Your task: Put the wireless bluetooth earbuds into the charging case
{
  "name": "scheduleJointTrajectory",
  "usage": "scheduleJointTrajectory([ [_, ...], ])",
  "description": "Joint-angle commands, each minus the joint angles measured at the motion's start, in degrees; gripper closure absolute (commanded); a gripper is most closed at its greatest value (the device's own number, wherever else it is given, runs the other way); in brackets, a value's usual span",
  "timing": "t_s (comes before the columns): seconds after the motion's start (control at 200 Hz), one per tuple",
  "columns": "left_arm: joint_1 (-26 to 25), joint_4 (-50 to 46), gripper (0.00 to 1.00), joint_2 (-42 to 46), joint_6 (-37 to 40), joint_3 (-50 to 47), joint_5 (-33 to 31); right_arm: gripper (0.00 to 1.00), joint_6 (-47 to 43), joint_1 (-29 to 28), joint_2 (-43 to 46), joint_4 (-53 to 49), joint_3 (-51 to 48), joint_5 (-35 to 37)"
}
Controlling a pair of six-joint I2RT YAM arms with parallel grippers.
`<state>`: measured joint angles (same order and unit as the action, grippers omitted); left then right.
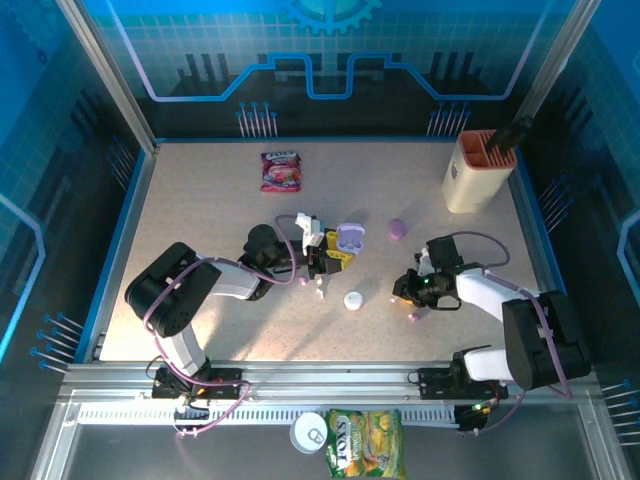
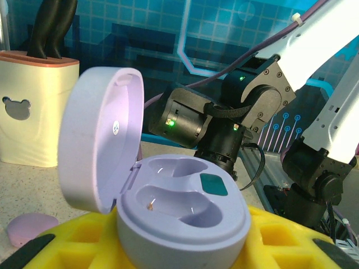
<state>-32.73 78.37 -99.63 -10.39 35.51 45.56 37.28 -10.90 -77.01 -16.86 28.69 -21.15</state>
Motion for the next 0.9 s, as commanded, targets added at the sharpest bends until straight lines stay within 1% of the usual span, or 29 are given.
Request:
scheduleJointTrajectory([
  [0.0, 0.7, 2.0, 0.62, 1.5, 1.2, -0.2, 1.6, 0.78, -0.9, -2.2, -1.2, -1.5, 0.3, 2.4],
  [0.145, 1.0, 2.0, 0.62, 1.4, 1.5, -0.4, 1.4, 0.78, -2.4, -4.5, 2.4, -7.1, 2.9, 8.1],
  [0.285, 2.1, 2.0, 0.62, 1.3, 1.3, -0.6, 1.3, 0.78, -4.6, -7.2, 5.0, -15.0, 7.6, 16.5],
  [0.395, 4.2, 2.0, 0.62, 2.5, 1.2, -1.7, 1.0, 0.78, -5.9, -10.6, 5.4, -21.7, 11.9, 25.0],
  [0.555, 6.8, 2.0, 0.62, 3.7, 0.4, -2.8, 1.4, 0.78, -6.5, -16.5, 2.8, -30.7, 19.4, 36.6],
  [0.715, 7.7, 1.9, 0.62, 4.1, -0.1, -2.8, 1.7, 0.78, -5.5, -21.9, -1.9, -38.5, 26.8, 45.5],
  [0.895, 7.7, 2.0, 0.63, 3.8, -0.6, -2.5, 1.7, 0.78, -5.3, -25.3, -6.1, -42.2, 31.2, 50.6],
])
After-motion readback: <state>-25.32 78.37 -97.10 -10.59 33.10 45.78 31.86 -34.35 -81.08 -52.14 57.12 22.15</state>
